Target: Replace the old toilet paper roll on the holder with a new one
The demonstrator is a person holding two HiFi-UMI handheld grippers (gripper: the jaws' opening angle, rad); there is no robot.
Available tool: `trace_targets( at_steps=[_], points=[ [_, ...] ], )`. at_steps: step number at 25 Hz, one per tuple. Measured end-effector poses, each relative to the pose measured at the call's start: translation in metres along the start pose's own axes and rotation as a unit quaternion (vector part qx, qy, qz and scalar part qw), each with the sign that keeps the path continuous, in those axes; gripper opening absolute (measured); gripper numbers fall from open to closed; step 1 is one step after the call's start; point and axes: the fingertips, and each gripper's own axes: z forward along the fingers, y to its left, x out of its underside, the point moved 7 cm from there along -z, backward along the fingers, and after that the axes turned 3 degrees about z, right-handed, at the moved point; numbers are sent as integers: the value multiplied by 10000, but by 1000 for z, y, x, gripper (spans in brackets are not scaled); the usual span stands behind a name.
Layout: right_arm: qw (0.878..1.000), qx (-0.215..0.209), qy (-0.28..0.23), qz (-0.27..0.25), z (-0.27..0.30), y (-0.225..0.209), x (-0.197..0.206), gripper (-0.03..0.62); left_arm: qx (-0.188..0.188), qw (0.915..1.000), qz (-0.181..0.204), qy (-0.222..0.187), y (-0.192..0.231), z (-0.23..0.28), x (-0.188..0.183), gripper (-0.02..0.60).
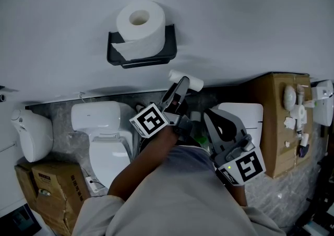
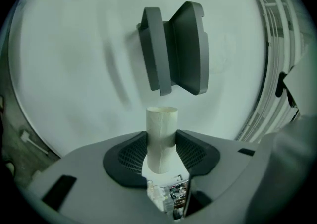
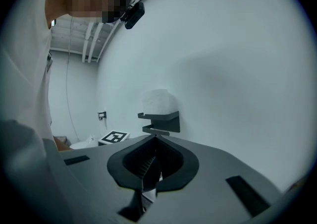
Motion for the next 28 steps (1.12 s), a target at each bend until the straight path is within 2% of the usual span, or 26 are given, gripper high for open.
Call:
trace_targets(
  at_steps=[4,10,14,23,28],
  points=[
    [10000,-24,7,-20,1,2,-1,17,-453,9959,782,32,4,-16,-10,186],
    [9999,-129,1,-46,4,7,-1,17,-665,9913,1135,2,5,-36,-22,187],
    [9997,-226,-4,-63,8,9,-3,17,-780,9836,1626,-2,0,-51,-31,186],
    [9985,-528,1,-174,21,15,-5,17,-1070,9585,2638,-172,-16,-74,-55,186],
    [9977,-643,2,-198,26,15,-6,17,-1096,9295,3517,-185,-43,-83,-68,186]
  ],
)
